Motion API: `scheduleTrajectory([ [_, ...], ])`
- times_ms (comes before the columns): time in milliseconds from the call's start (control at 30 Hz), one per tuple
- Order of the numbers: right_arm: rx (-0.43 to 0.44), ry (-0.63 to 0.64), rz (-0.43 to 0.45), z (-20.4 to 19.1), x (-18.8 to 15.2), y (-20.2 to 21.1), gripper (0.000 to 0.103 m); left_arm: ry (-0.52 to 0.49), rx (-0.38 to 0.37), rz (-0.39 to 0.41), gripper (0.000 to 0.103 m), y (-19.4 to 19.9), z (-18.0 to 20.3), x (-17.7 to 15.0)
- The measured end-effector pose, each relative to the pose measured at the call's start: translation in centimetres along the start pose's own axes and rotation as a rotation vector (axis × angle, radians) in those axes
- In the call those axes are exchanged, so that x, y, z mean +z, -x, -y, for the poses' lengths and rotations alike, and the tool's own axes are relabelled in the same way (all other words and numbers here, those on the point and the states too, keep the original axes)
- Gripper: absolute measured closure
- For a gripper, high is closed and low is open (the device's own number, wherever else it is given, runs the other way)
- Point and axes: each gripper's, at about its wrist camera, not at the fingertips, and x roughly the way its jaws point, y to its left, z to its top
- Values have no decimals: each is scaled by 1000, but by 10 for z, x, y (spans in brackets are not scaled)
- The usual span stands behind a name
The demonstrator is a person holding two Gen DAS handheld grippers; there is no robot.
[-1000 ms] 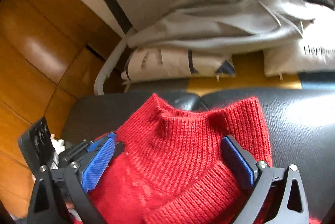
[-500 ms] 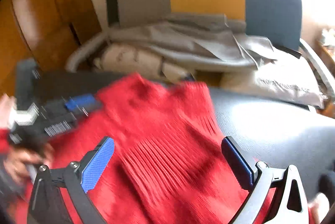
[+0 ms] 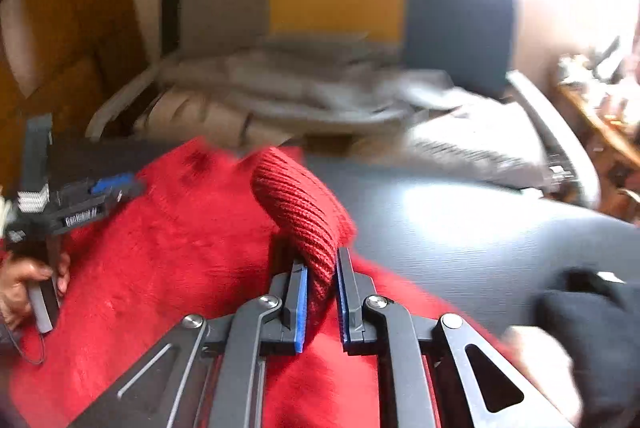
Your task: Fold clothes
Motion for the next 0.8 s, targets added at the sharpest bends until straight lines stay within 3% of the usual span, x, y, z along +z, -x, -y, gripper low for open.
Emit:
scheduleTrajectory([
  [133,-194,-83,62,86,-9,75,90,-10,8,-1,70,-1,2,1],
  [267,-412,-243,45,189,-50,145,90,-39,47,-13,70,1,10,1],
  [333,-466,-399,43,234,-81,179,84,-41,65,-28,70,6,15,0],
  [400,-519,-553,42,278,-111,213,67,-10,42,-40,71,17,21,-3],
  [467,-591,-578,88,284,-125,241,57,-5,2,-32,71,30,35,-9],
  [567,-517,-519,173,256,-123,256,40,-43,-51,-26,71,45,63,-19],
  [633,-353,-439,189,220,-112,240,38,-105,-74,-38,71,49,93,-23],
  [700,-123,-365,163,176,-98,207,38,-160,-88,-42,71,49,120,-25],
  [800,302,-389,4,116,-83,129,38,-220,-114,-69,71,47,151,-38],
])
